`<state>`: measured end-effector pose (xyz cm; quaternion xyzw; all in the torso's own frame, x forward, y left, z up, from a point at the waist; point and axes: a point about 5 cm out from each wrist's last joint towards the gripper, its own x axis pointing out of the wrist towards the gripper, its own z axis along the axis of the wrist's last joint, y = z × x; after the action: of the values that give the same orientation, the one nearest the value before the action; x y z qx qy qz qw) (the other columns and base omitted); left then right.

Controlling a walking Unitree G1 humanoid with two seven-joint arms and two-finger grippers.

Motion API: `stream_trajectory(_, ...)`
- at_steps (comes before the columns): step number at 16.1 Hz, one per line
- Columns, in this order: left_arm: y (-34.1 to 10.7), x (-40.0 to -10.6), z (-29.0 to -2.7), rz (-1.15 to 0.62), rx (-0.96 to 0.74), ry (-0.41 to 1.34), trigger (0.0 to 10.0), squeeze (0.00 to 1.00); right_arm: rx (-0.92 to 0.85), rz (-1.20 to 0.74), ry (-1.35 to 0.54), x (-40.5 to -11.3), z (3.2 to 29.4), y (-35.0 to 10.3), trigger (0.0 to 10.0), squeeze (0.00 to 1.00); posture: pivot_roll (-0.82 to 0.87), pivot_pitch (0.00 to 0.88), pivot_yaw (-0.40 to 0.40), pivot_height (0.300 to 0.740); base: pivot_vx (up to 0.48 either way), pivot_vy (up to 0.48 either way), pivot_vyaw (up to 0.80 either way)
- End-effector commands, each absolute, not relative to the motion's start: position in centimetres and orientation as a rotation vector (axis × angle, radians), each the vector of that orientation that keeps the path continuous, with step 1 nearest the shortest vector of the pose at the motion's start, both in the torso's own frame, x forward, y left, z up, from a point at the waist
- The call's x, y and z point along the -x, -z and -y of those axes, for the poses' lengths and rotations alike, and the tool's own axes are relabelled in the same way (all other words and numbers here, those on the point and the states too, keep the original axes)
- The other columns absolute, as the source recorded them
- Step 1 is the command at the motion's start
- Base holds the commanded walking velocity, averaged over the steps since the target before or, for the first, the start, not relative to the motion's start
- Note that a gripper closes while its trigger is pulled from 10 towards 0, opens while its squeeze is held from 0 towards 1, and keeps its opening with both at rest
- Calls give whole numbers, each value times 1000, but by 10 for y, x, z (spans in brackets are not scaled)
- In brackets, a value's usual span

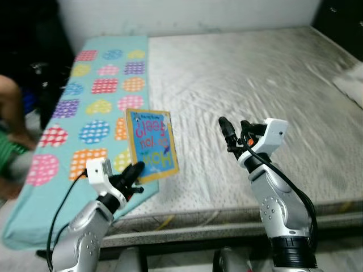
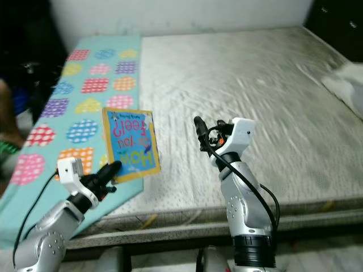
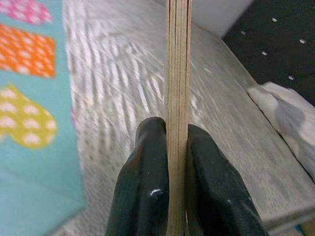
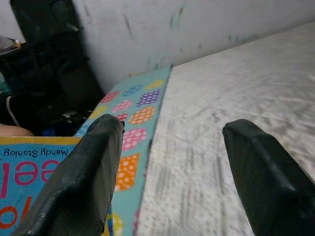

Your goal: Clean up the room

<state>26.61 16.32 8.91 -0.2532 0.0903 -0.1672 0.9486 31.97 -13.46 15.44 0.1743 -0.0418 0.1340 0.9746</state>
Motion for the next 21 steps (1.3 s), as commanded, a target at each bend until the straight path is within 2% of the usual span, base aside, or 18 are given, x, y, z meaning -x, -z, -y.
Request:
stream_trajectory(1, -99, -272, -169, -133, 469, 304, 0, 0, -351, 96, -279, -321, 133, -156, 10000, 0, -89, 0, 38, 730, 0, 0, 0)
stream_trajectory(5, -97, -274, -173, -153, 436, 306, 0, 0, -331, 94, -240, -321, 141, -154, 10000, 0, -90, 0, 38, 740, 0, 0, 0)
stream_trajectory(11, -97, -276, -164, -162, 391, 338, 0, 0, -278, 76, -164, -321, 156, -150, 10000, 0, -101, 0, 33, 740, 0, 0, 0)
stream_trajectory(12, -97, -276, -164, -161, 376, 336, 2745, 0, -273, 80, -155, -322, 158, -150, 10000, 0, -101, 0, 33, 740, 0, 0, 0)
stream_trajectory(13, -97, -277, -163, -163, 350, 327, 10000, 0, -263, 81, -132, -322, 162, -150, 10000, 0, -101, 0, 33, 740, 0, 0, 0)
stream_trajectory(15, -94, -280, -163, -198, 260, 273, 10000, 0, -225, 62, -51, -323, 173, -146, 10000, 0, -101, 0, 29, 740, 0, 0, 0)
stream_trajectory(18, -94, -282, -169, -187, 303, 237, 10000, 0, -221, 56, -42, -322, 173, -145, 10000, 0, -101, 0, 29, 740, 0, 0, 0)
stream_trajectory(21, -94, -283, -168, -176, 311, 237, 10000, 0, -216, 41, -32, -322, 173, -143, 10000, 0, -102, 0, 23, 740, 0, 0, -800)
